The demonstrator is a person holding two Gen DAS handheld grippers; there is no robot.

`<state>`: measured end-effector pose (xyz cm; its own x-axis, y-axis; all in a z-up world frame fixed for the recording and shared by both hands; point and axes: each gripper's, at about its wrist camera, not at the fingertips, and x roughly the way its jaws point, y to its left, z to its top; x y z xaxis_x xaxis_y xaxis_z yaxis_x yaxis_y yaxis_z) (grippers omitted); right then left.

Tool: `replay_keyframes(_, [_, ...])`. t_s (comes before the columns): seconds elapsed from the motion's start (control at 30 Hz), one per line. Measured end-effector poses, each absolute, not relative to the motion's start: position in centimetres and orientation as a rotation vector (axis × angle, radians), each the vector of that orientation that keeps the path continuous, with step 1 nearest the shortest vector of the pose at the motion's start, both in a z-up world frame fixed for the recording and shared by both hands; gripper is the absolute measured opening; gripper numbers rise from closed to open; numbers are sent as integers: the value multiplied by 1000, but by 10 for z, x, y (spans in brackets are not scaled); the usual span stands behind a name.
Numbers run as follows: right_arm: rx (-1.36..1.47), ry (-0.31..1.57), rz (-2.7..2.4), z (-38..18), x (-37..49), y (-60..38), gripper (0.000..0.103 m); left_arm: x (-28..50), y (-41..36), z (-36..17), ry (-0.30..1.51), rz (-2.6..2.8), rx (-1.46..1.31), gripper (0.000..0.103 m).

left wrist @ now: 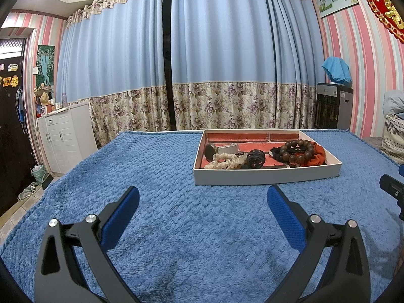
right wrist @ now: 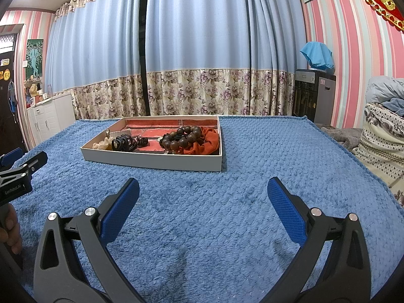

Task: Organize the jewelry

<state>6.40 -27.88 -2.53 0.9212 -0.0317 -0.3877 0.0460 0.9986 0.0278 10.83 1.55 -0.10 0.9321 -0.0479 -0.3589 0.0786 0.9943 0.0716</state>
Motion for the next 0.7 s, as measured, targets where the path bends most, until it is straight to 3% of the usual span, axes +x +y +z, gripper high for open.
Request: replay_keyframes(0.7, [35, 400, -40, -26, 64, -279, 99, 108, 14, -2, 366, -61, 82, 99])
